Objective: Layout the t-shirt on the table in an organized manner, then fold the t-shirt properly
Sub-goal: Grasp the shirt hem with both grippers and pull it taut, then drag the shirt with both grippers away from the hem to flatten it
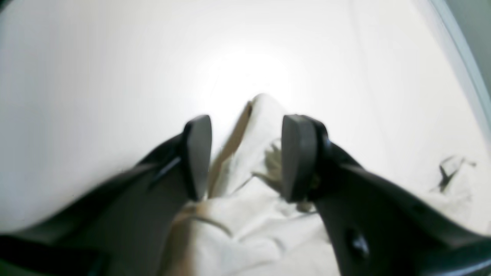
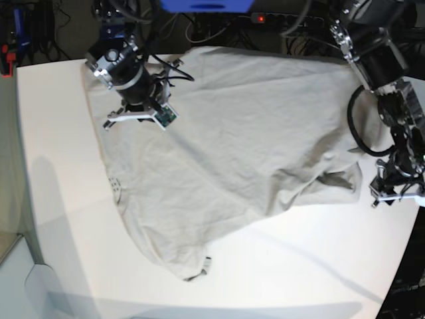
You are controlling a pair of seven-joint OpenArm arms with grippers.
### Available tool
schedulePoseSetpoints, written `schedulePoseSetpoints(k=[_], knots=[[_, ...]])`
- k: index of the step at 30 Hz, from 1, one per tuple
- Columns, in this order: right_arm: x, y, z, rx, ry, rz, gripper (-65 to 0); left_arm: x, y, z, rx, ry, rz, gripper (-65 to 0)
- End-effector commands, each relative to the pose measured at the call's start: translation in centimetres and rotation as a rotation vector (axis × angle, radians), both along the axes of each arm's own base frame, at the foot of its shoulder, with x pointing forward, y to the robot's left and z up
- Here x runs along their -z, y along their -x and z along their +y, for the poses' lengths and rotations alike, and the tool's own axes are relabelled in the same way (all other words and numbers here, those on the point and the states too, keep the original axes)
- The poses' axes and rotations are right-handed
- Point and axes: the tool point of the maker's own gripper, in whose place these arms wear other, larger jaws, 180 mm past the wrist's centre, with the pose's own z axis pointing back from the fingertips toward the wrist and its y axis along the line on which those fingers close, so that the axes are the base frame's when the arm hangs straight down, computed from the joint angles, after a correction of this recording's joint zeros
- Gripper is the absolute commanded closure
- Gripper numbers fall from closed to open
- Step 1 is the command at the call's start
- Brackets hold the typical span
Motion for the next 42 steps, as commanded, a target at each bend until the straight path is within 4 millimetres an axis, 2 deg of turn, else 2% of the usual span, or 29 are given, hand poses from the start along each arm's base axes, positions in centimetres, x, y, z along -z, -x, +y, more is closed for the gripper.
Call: schedulePoseSetpoints(k=[1, 3, 6, 11, 14, 18, 26, 28, 29, 32, 33, 35, 37, 42], knots=[[-1.3, -1.0, 0.2, 0.005, -0.023, -0.051, 0.0, -1.0, -1.2, 0.7, -0.019, 0.005, -0.029, -28.6], [-1.4, -1.3, 0.2, 0.005, -0.024, -0.059, 0.0, 0.4, -2.2, 0.2, -0.015, 0.024, -0.008, -28.6], [-1.3, -1.3, 0.2, 0.004, -0.023, -0.056, 0.0, 1.9, -3.6, -1.6, 0.046, -0.024, 0.014, -28.5], [-1.3, -1.3, 0.2, 0.004, -0.021, -0.056, 0.0, 1.8, -5.3, -3.7, 0.116, -0.113, -0.017, -28.5], [-1.3, -1.3, 0.2, 0.004, -0.021, -0.056, 0.0, 1.6, -5.6, -4.2, 0.133, -0.132, -0.026, -28.5], [-1.6, -1.7, 0.1, 0.003, -0.020, -0.066, 0.0, 1.8, -5.7, -4.4, 0.137, -0.130, -0.021, -28.4], [-1.8, -2.1, 0.1, 0.004, -0.020, -0.077, 0.0, 6.7, -3.5, -3.9, 0.116, -0.078, 0.114, -28.1], [-1.9, -2.1, 0.1, 0.003, -0.020, -0.079, 0.0, 7.0, -3.5, -3.6, 0.107, -0.088, 0.110, -23.9], [-1.9, -2.1, 0.1, 0.003, -0.020, -0.079, 0.0, 6.9, -3.6, -3.5, 0.102, -0.098, 0.100, -19.8], [-1.9, -2.1, 0.1, 0.003, -0.020, -0.079, 0.0, 6.4, -4.0, -3.0, 0.087, -0.116, 0.068, 0.0], [-1.9, -2.1, 0.1, 0.003, -0.020, -0.079, 0.0, 6.2, -4.2, -3.0, 0.084, -0.119, 0.063, 0.0], [-1.9, -2.1, 0.1, 0.003, -0.020, -0.079, 0.0, 4.6, -5.6, -2.8, 0.080, -0.128, 0.021, -2.2], [-2.0, -2.3, 0.1, 0.003, -0.020, -0.083, 0.0, 2.6, -7.1, -2.1, 0.073, -0.151, -0.023, 0.0], [-2.0, -2.3, 0.0, 0.006, -0.017, -0.084, 0.0, -2.9, -10.2, 0.3, 0.046, -0.193, -0.118, -0.3]])
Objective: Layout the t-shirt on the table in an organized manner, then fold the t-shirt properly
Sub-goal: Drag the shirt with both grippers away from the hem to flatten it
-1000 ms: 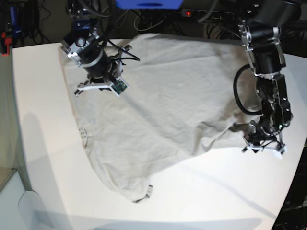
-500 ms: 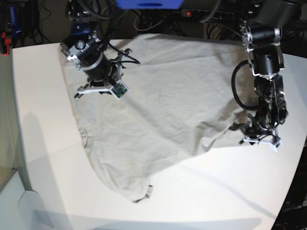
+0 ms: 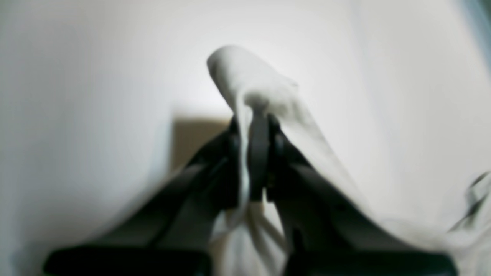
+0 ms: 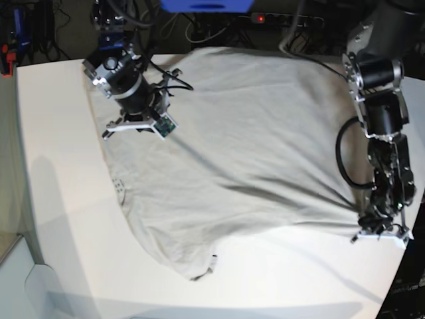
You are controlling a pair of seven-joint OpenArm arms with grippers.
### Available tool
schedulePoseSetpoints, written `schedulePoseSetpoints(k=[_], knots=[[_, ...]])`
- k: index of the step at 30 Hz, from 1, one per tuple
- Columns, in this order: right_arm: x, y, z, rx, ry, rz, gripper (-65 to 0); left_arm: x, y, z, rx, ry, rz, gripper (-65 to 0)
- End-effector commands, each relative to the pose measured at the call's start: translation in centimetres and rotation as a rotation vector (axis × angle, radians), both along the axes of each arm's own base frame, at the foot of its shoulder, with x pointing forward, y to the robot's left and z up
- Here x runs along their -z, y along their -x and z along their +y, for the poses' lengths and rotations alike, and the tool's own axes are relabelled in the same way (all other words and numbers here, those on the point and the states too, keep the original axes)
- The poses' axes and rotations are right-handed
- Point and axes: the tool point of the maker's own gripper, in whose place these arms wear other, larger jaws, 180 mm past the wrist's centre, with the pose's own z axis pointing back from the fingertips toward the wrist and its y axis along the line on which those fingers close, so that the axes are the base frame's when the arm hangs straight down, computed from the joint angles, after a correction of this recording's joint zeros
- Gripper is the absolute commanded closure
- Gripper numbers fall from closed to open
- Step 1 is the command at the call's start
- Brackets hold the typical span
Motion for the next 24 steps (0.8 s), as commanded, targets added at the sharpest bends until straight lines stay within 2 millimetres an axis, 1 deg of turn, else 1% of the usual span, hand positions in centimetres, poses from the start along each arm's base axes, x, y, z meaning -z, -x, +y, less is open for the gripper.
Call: schedulePoseSetpoints(k=[1, 3, 4, 8, 12, 14, 15, 16, 17, 18, 20, 22, 23, 24], knots=[[-1.1, -0.6, 0.1, 0.009, -0.020, -0.041, 0.0, -3.1, -1.1, 1.8, -0.028, -0.046, -0.066, -0.3], [-1.0, -0.6, 0.0, 0.010, -0.018, -0.039, 0.0, -4.8, -1.7, 2.8, -0.037, -0.065, -0.094, -0.3], [-0.9, -0.5, -0.2, 0.007, -0.011, -0.038, 0.0, -5.3, -1.9, 3.1, -0.041, -0.070, -0.101, -0.2], [-0.9, -0.5, -0.3, 0.005, -0.007, -0.038, 0.0, -6.1, -1.8, 4.2, -0.054, -0.091, -0.113, -0.4], [-0.9, -0.5, -0.3, 0.006, -0.008, -0.038, 0.0, -5.3, -1.4, 4.2, -0.051, -0.087, -0.090, -0.5], [-0.9, -0.5, -0.2, 0.003, -0.009, -0.038, 0.0, -4.3, -0.7, 4.3, -0.050, -0.090, -0.068, -0.8], [-0.9, -0.5, -0.2, 0.003, -0.009, -0.038, 0.0, -3.8, -0.2, 4.5, -0.052, -0.096, -0.057, -2.4], [-0.9, -0.5, -0.2, 0.003, -0.009, -0.038, 0.0, -3.3, 0.4, 5.1, -0.056, -0.104, -0.040, -5.1], [-0.9, -0.5, -0.2, 0.005, -0.009, -0.038, 0.0, -2.9, 0.9, 5.5, -0.059, -0.115, -0.024, -9.8], [-0.9, -0.5, -0.2, 0.005, -0.009, -0.036, 0.0, -2.4, 1.3, 5.7, -0.054, -0.138, -0.004, -15.2], [-0.9, -0.5, -0.2, 0.005, -0.009, -0.036, 0.0, -1.7, 1.9, 5.7, -0.034, -0.193, 0.037, -28.0], [-0.8, -0.4, -0.2, 0.005, -0.009, -0.035, 0.0, -1.0, 2.6, 6.2, -0.029, -0.239, 0.072, -38.1], [-0.8, -0.4, -0.2, 0.005, -0.009, -0.035, 0.0, -0.6, 3.0, 6.4, -0.027, -0.256, 0.089, -41.8], [-0.8, -0.4, -0.2, 0.005, -0.009, -0.035, 0.0, -0.3, 3.4, 6.4, -0.024, -0.267, 0.100, -43.4]])
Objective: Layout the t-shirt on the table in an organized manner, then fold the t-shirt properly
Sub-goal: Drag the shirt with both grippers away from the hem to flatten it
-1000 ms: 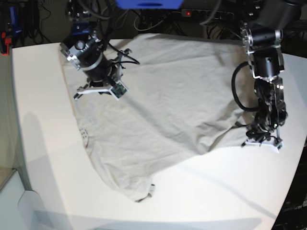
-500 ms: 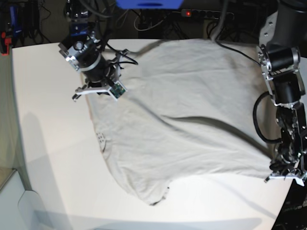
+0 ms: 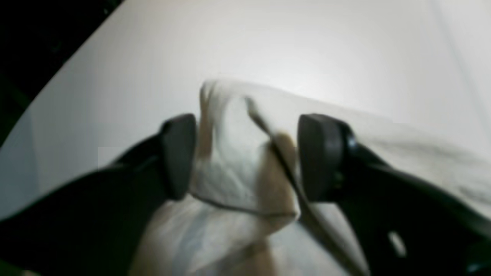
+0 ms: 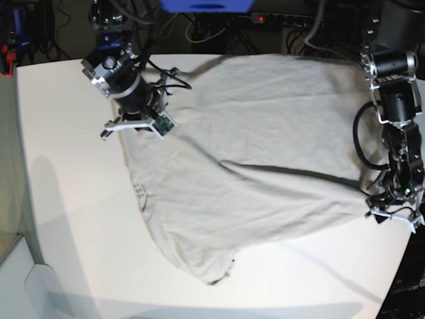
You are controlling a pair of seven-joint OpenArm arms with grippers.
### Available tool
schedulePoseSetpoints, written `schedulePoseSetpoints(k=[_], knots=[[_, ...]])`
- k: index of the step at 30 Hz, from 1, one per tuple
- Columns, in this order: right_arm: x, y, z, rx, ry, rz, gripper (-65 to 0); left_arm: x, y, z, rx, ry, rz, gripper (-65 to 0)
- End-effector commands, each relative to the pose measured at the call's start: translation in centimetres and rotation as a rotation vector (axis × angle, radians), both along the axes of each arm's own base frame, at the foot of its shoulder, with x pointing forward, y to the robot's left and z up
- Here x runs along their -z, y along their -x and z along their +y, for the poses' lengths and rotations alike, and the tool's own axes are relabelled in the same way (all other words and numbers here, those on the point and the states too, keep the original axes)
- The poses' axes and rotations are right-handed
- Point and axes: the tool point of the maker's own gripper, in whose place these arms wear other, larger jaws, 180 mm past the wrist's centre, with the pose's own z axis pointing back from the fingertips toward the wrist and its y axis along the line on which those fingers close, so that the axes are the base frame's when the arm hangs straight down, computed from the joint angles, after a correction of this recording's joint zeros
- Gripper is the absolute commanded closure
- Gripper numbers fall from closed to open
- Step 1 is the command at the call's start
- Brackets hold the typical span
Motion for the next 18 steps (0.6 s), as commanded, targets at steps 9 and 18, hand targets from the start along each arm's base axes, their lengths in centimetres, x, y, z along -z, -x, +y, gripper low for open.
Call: schedulePoseSetpoints(k=[9, 18], knots=[[-1.0, -0.8, -2.1, 0.072, -0.006, -0.041, -0.1, -2.9, 4.0, 2.3, -0.029, -0.029, 0.000, -44.0], [-0.5, -0.3, -4.6, 0.153, 0.011, -0.022, -12.3, -4.0, 12.8, 0.5, -0.040, -0.005, 0.052, -44.0]])
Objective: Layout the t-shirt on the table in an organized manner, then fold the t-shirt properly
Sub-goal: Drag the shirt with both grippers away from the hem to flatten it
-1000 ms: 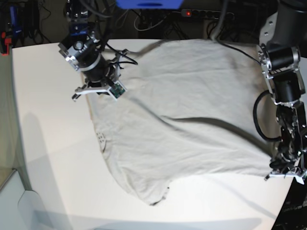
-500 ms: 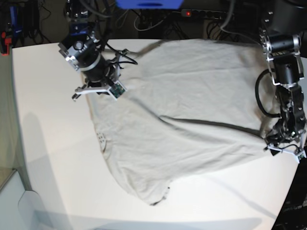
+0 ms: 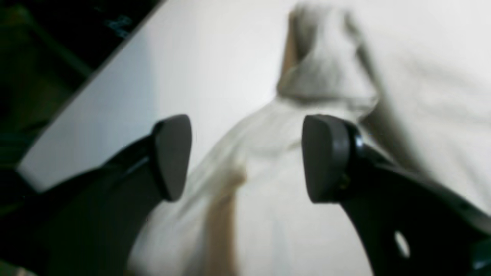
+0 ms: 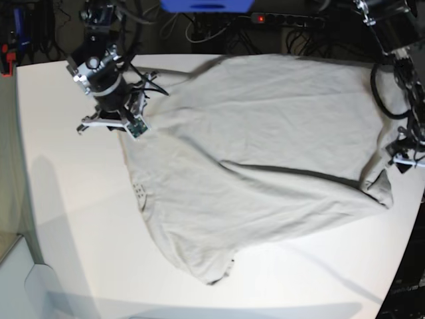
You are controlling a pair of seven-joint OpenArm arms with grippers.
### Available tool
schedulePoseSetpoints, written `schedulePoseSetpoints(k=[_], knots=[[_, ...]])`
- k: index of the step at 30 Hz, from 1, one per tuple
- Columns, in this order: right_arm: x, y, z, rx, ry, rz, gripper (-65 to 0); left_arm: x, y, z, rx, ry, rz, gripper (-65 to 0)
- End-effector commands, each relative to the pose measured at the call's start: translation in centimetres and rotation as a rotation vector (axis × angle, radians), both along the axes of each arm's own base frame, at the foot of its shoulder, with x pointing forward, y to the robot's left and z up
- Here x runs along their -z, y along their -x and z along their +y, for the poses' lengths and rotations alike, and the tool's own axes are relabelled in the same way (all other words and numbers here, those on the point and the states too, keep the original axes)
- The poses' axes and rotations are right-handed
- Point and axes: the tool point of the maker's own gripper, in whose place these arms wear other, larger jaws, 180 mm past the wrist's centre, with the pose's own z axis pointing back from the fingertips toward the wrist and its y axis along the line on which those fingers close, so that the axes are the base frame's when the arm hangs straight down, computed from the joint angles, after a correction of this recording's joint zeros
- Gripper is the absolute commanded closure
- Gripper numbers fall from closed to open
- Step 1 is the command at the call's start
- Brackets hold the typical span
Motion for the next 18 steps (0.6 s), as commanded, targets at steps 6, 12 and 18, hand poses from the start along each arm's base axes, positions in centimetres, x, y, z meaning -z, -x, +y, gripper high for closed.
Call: schedulePoseSetpoints(k=[6, 12, 18], knots=[[-0.4, 0.5, -2.7, 0.108, 0.002, -0.009, -28.2, 1.9, 5.4, -2.0, 0.041, -0.022, 0.092, -44.4], [0.7, 1.8, -4.1, 0.157, 0.041, 0.067, -36.9, 4.2, 9.0, -2.1, 0.043, -0.018, 0.190, -54.1], [1.6, 3.4, -3.8, 0.150, 0.039, 0.106, -37.1, 4.3, 9.6, -1.7, 0.044, -0.033, 0.209, -59.4]])
